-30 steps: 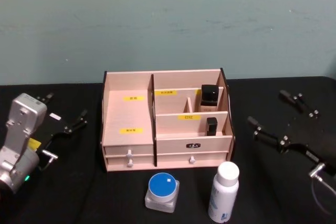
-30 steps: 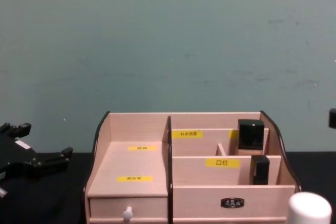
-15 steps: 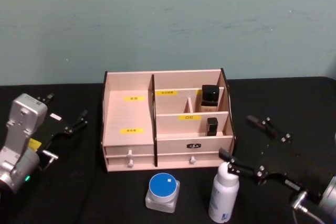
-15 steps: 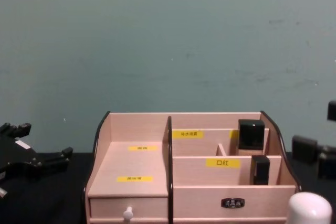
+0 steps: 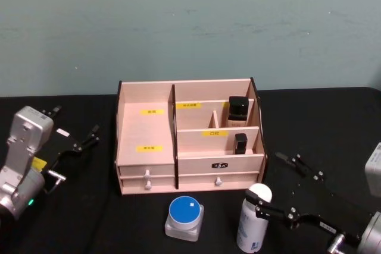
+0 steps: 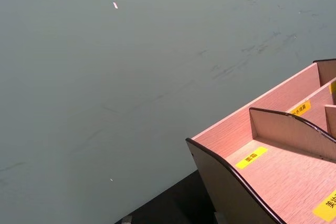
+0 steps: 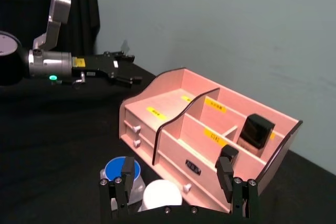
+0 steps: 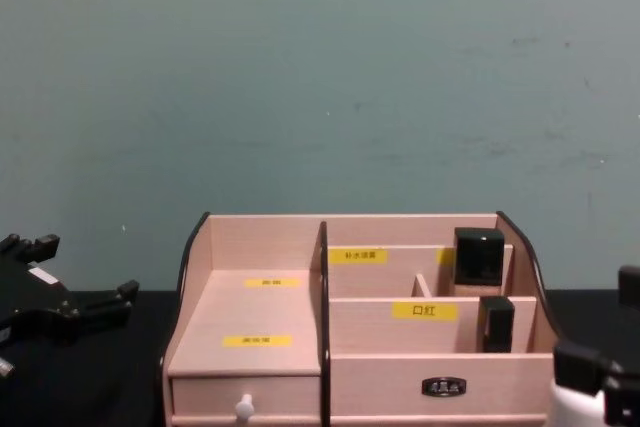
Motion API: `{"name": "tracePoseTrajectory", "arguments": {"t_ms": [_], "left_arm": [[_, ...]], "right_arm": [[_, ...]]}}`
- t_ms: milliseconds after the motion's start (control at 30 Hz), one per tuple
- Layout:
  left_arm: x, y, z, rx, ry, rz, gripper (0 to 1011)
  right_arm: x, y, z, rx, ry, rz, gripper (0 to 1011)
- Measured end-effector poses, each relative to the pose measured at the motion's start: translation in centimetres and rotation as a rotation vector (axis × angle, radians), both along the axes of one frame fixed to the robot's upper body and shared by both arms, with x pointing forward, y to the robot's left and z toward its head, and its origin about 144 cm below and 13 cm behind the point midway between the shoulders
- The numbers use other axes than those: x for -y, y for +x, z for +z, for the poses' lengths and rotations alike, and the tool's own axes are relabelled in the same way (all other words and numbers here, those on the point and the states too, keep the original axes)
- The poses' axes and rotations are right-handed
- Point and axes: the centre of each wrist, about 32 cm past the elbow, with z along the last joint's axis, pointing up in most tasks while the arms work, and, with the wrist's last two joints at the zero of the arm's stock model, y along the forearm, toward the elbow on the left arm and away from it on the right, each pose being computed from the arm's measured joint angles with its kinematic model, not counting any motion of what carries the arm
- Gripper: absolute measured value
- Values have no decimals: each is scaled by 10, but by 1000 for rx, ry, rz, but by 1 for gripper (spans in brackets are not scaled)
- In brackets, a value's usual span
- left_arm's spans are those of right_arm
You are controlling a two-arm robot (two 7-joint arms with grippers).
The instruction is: Pick up the facial cleanser and watermelon frost from the table and place them into the tiered storage box.
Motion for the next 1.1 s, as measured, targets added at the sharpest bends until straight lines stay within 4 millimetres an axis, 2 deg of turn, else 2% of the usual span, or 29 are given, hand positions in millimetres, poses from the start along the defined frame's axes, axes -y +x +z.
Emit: {"name": "tracePoseTrajectory", "arguments": {"t_ms": [1100], "left_arm": [[0,0,0,0,0,0,1010]], "right_arm": [[-2,4,-41,-152,-8,8,1002]]}}
